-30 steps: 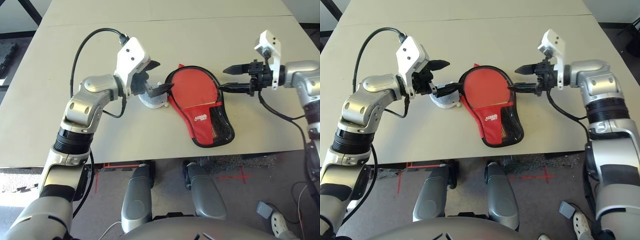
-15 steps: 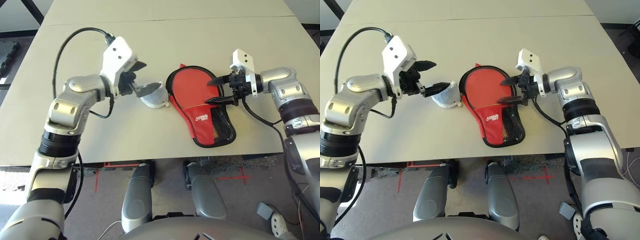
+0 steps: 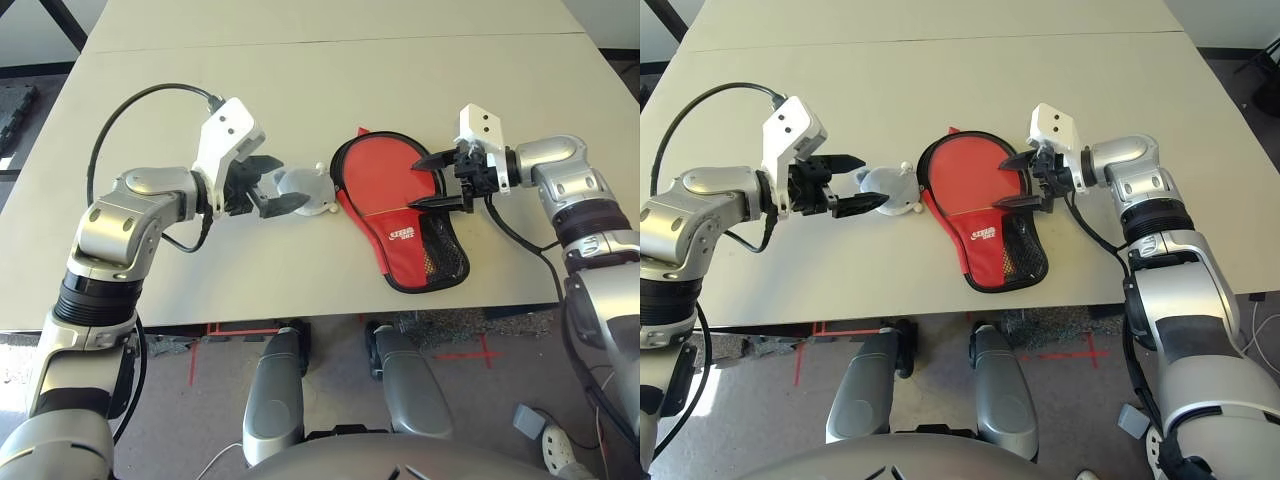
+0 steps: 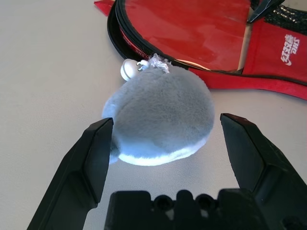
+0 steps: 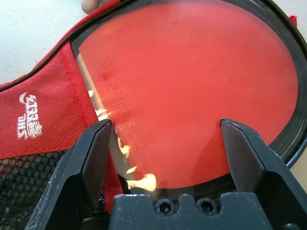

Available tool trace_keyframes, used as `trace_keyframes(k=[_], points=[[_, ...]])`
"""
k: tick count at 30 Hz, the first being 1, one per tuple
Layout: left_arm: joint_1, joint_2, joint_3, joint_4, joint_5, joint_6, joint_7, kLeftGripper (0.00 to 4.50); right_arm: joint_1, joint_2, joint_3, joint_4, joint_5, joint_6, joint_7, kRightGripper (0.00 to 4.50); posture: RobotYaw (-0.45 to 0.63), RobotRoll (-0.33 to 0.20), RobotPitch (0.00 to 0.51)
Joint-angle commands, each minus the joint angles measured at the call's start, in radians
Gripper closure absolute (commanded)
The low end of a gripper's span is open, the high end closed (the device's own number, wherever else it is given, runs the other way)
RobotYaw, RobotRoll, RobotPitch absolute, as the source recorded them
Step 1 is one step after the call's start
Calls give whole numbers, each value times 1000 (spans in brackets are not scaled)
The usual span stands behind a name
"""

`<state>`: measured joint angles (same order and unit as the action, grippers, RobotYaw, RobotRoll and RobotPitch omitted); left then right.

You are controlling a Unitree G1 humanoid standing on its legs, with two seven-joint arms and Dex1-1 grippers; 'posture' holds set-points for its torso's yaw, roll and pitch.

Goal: Store the ping-pong paddle in its case and zip it.

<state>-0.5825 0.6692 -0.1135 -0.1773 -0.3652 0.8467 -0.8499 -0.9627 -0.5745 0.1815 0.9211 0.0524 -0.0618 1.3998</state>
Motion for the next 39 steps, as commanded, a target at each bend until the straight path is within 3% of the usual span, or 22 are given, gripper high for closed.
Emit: trace_keyframes(k=[1, 13, 16, 23, 27, 35, 39], points=[[5, -17, -35, 28, 30, -20, 18, 0, 34, 9, 18, 27, -38, 14, -9, 35, 116, 0, 273], [-17, -51, -63, 91, 94, -46, 60, 0, 47, 11, 14, 8, -33, 20, -28, 35, 104, 0, 269], [-34, -57, -54, 109, 101, -43, 69, 604, 52, 12, 11, 3, -32, 20, -35, 0, 99, 0, 266], [-71, -41, -61, 126, 107, -42, 40, 3197, 70, 13, 7, -14, -33, 22, -47, 0, 89, 0, 268], [-98, -40, -68, 141, 112, -42, 30, 4305, 81, 11, 5, -30, -36, 29, -53, 0, 81, 0, 272], [-198, -72, -74, 281, 171, -89, 65, 4390, 102, 8, 10, -53, -41, 36, -60, 0, 75, 0, 275], [-291, -112, -61, 466, 220, -197, 100, 4391, 119, 12, 12, -75, -41, 44, -64, 0, 70, 0, 277]])
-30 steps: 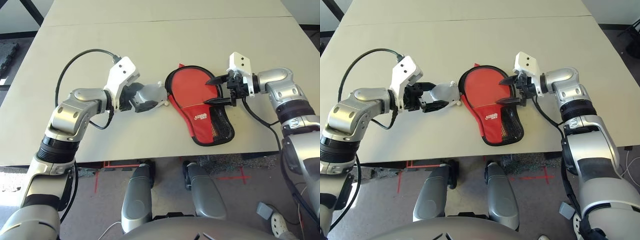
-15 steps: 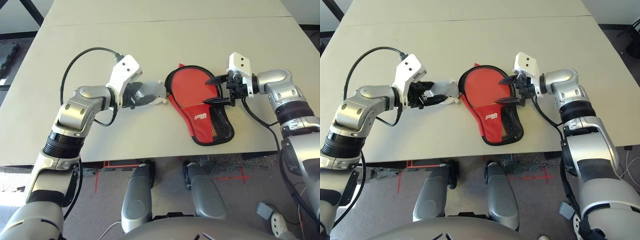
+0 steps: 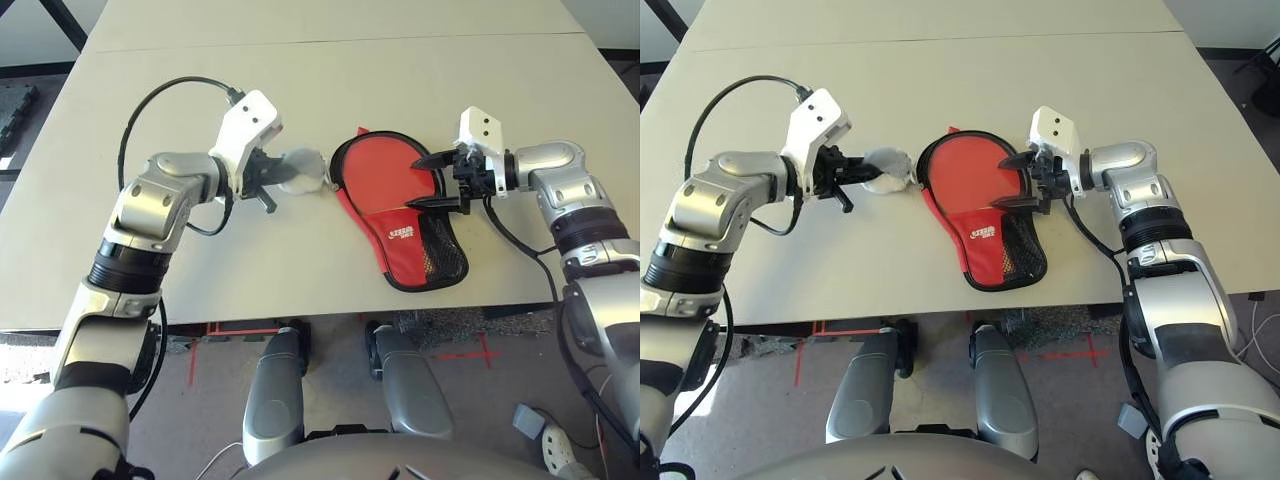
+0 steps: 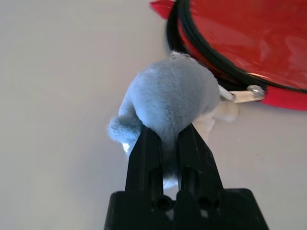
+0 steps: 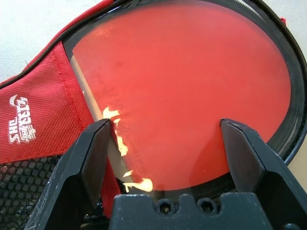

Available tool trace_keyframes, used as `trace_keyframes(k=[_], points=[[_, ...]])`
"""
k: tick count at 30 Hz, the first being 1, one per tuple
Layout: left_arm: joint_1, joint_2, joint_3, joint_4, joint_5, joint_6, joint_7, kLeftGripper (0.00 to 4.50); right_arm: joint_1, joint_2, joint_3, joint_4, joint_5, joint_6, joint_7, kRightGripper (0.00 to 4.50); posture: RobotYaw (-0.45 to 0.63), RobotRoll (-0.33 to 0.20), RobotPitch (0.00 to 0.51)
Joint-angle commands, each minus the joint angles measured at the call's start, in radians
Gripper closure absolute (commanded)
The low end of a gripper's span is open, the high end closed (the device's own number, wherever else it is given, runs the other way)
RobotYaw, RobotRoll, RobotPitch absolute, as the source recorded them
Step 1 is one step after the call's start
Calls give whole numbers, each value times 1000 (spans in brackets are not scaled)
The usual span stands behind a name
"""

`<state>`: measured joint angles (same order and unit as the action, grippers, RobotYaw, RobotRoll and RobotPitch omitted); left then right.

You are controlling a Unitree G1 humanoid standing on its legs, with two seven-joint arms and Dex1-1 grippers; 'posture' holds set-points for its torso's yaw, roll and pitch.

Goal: Store the ping-pong paddle in its case and zip it.

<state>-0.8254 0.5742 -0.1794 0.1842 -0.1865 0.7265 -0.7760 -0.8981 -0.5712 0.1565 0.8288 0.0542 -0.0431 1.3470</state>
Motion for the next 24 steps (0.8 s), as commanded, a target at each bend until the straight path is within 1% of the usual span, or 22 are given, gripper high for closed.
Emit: trace_keyframes(k=[1, 4, 7, 11, 15, 20, 24], points=[[-72, -27, 4, 155, 54, -104, 29, 4391, 60, 9, 38, 10, -43, 28, -11, 0, 70, 0, 277], [-134, -51, 5, 275, 81, -173, 27, 4392, 74, 11, 37, -12, -43, 38, -11, 0, 63, 0, 280], [-216, -87, 3, 430, 118, -260, 39, 4392, 92, 13, 36, -32, -43, 47, -13, 0, 58, 0, 282], [-275, -118, 3, 559, 152, -340, 43, 4393, 112, 14, 37, -63, -41, 62, -16, 0, 50, 0, 284], [-345, -176, 4, 717, 191, -445, 85, 4393, 140, 16, 39, -104, -37, 80, -21, 0, 39, 0, 285], [-406, -205, 16, 835, 222, -511, 124, 4396, 165, 10, 41, -144, -36, 98, -25, 0, 30, 0, 283], [-428, -191, 17, 865, 240, -526, 120, 4397, 176, 4, 42, -165, -36, 112, -25, 0, 25, 0, 283]])
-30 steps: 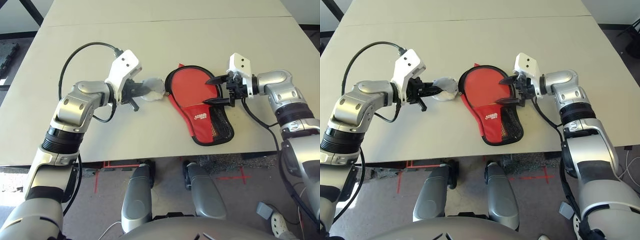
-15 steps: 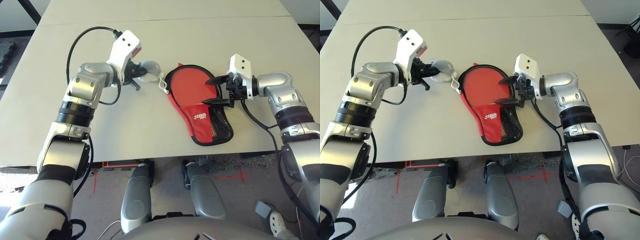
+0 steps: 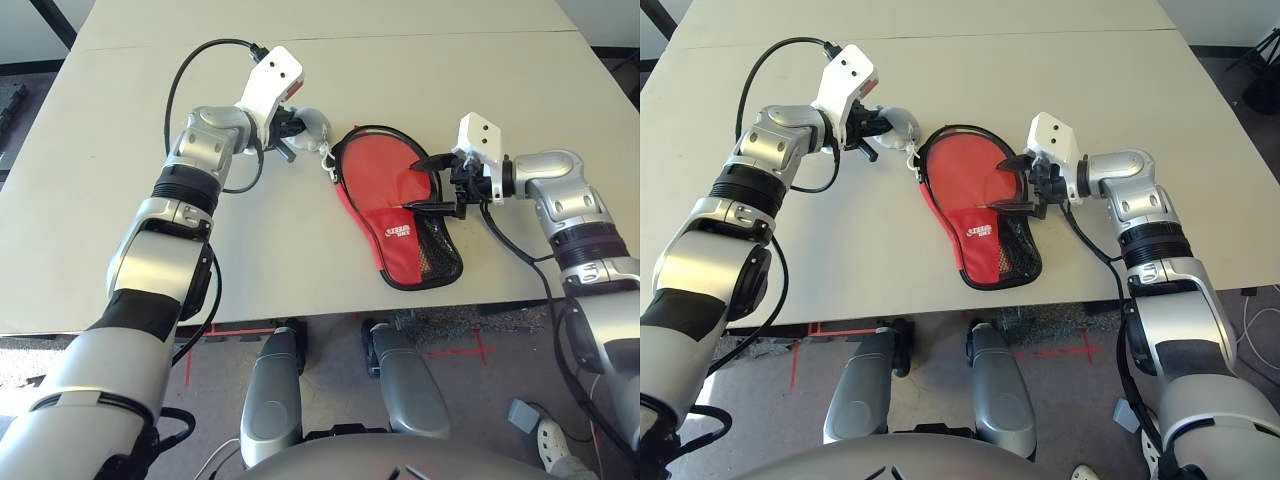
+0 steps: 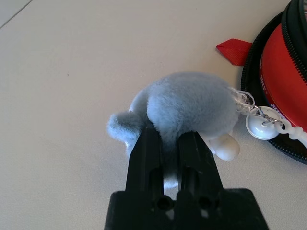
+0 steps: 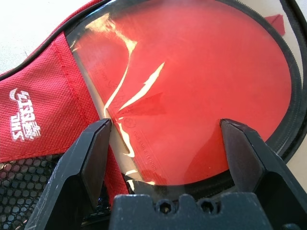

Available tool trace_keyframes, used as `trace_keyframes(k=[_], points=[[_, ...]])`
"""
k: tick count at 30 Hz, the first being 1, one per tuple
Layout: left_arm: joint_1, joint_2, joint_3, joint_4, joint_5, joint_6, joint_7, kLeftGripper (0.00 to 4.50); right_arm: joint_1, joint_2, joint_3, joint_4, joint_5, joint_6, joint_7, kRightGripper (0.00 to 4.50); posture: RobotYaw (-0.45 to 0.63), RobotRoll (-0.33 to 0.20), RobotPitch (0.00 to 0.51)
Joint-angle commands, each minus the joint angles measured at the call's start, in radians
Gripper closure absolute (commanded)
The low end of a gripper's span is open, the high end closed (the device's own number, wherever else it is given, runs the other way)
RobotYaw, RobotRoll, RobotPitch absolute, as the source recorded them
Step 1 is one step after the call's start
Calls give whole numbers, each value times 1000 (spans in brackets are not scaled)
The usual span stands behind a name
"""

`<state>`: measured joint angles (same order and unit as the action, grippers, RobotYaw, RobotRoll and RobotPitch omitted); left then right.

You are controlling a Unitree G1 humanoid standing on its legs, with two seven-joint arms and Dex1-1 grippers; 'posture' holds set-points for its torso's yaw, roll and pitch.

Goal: Store the ping-pong paddle in its case and zip it.

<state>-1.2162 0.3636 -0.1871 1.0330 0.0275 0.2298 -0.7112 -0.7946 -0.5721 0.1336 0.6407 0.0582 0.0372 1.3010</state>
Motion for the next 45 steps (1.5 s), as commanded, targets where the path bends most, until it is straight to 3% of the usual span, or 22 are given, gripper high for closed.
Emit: trace_keyframes(k=[1, 7, 24, 30, 45], points=[[-37, 35, 15, 15, 42, -29, 49, 4398, 75, 3, 65, 19, -40, 34, 21, 0, 25, 0, 282], [3, 98, 16, -94, 52, 24, -49, 4399, 71, 4, 58, 3, -31, 62, 22, 0, 28, 0, 284], [8, 203, -6, -283, 144, 162, -4, 4410, 43, -4, 81, 57, -48, 38, 32, 0, 49, 0, 288], [8, 169, 11, -299, 127, 153, 9, 4410, 30, -5, 79, 71, -51, 34, 30, 0, 51, 0, 285], [-161, -39, 36, 175, 147, -202, 392, 4411, 56, -9, 87, 41, -50, 40, 32, 0, 37, 0, 292]])
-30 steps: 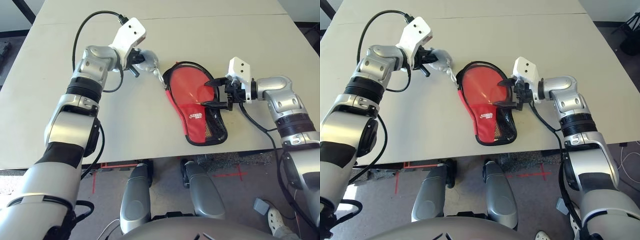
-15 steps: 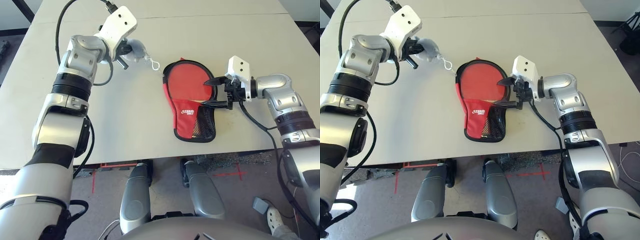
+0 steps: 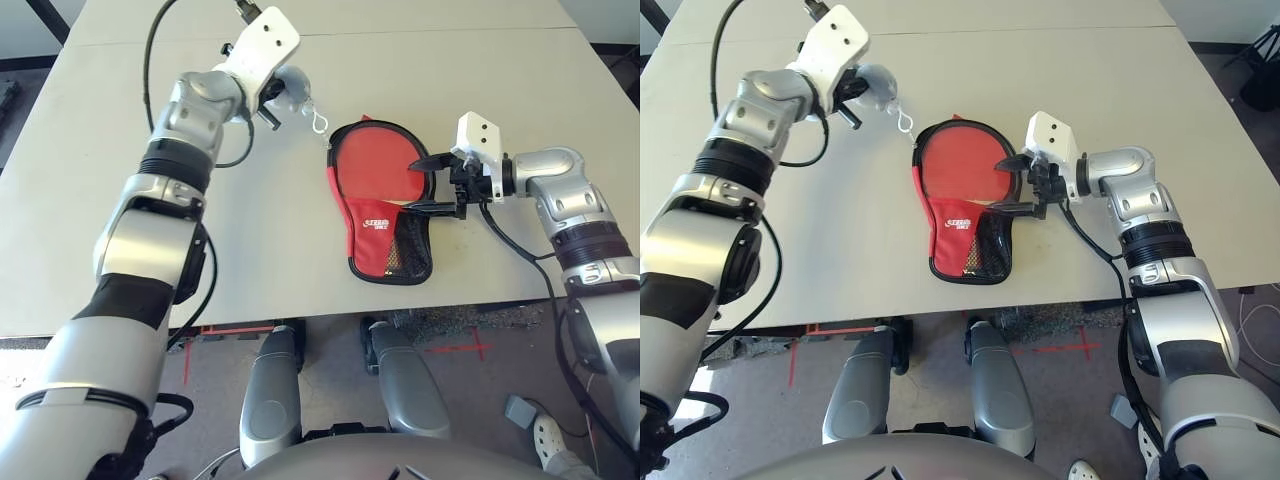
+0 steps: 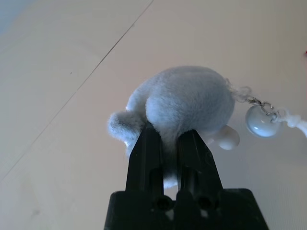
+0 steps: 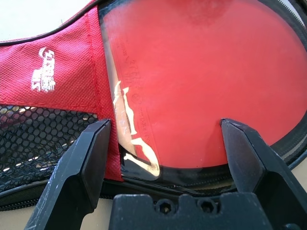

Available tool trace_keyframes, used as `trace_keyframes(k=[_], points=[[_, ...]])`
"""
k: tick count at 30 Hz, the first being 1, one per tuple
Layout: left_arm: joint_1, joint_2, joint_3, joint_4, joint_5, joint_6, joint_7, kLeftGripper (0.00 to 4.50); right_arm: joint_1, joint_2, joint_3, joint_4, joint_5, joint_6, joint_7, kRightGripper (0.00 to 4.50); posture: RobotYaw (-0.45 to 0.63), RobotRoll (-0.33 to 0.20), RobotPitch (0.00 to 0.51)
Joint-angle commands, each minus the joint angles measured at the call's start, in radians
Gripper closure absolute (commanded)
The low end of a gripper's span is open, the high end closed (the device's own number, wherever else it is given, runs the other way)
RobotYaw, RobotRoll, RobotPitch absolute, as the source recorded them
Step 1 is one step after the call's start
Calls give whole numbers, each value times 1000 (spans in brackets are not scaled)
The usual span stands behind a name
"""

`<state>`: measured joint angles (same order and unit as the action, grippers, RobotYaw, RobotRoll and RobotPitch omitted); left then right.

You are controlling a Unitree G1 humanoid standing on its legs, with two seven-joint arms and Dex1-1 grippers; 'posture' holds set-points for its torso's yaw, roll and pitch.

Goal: Store the ping-pong paddle in its case and zip it.

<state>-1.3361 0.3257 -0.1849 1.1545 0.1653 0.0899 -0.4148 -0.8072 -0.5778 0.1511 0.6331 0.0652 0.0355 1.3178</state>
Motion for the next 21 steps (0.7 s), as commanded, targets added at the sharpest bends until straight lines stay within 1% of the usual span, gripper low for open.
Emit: trace_keyframes(k=[1, 5, 13, 21], points=[[-47, -13, 42, 72, 6, -78, 120, 4411, 71, -4, 69, 45, -57, 43, 15, 0, 37, 0, 292], [-75, -63, 68, 120, -3, -132, 199, 4411, 82, -5, 70, 31, -55, 48, 14, 0, 28, 0, 296], [-107, -134, 108, 163, -1, -190, 321, 4411, 92, -4, 71, 20, -55, 54, 11, 0, 15, 0, 295], [-102, -217, 131, 170, -3, -198, 299, 4411, 104, -6, 70, 4, -52, 61, 11, 0, 6, 0, 297]])
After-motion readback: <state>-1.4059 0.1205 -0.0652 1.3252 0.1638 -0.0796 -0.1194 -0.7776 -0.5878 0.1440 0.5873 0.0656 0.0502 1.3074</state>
